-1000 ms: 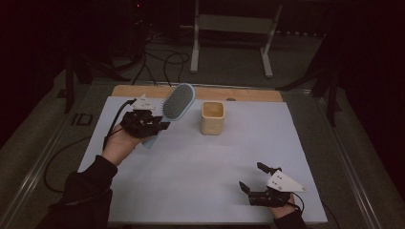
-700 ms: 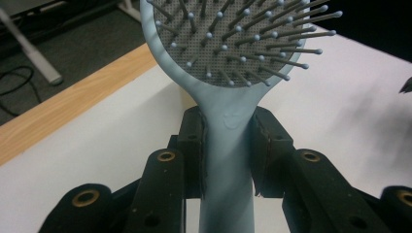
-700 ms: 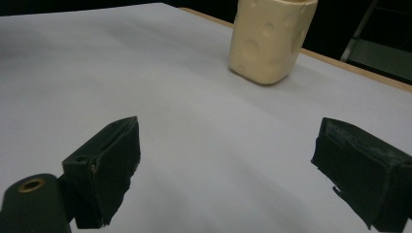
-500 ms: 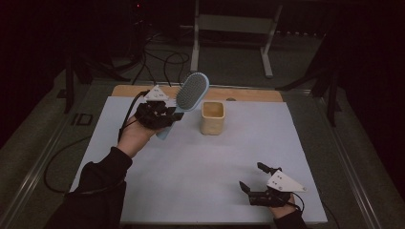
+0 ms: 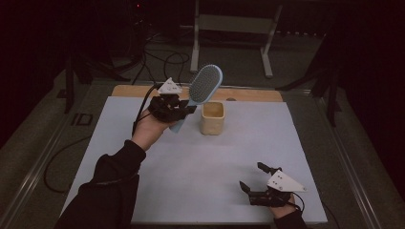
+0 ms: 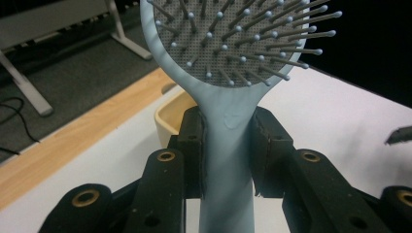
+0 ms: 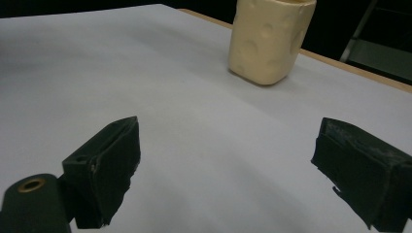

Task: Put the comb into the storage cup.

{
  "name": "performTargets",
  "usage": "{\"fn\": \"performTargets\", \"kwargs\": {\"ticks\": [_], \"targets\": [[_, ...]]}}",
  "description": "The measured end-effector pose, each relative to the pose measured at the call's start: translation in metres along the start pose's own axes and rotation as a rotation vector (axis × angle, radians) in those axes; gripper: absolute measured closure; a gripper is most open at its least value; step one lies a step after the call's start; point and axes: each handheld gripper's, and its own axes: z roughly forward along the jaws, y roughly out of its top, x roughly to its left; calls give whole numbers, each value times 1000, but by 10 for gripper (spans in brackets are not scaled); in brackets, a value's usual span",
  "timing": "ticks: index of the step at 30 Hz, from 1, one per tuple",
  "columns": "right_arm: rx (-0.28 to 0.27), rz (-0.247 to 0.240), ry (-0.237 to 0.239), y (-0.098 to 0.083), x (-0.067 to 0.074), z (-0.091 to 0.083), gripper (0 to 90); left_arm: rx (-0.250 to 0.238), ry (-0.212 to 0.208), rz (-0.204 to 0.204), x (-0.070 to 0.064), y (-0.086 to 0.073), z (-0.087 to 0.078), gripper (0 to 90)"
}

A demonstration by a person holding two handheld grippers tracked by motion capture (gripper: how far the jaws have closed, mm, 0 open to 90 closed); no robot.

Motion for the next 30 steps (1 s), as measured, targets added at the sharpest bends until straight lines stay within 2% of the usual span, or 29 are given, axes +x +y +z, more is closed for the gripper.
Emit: {"fn": "performTargets", "kwargs": {"ticks": [12, 15, 17, 18, 20, 21, 23, 24, 26, 28, 30], "targets": [[-4, 6, 2, 0, -1, -1, 95, -51, -9, -6, -3, 20, 23, 699], [-4, 6, 1, 0, -1, 0, 95, -56, -10, 8, -4, 24, 29, 700], [-5, 7, 1, 0, 0, 0, 95, -53, -20, 9, -5, 25, 34, 699], [-5, 8, 1, 0, 0, 0, 95, -54, -11, 6, -5, 26, 36, 699], [-5, 7, 3, 0, 0, 0, 95, -65, -28, -1, -5, 28, 39, 699], [-5, 6, 4, 0, 0, 0, 95, -73, -19, 0, -6, 30, 41, 700], [-6, 4, 6, 0, 0, 0, 95, -89, -32, -5, -6, 33, 44, 700], [-6, 7, 6, 1, 0, -1, 95, -98, -21, -4, -7, 34, 46, 700], [-8, 10, 7, 1, 0, -1, 95, -108, -45, 8, -7, 36, 50, 699], [-10, 10, 6, 1, 0, -1, 95, -118, -40, 12, -8, 38, 53, 699], [-10, 11, 8, 1, 0, -1, 95, -124, -36, -1, -7, 40, 57, 699]]}}
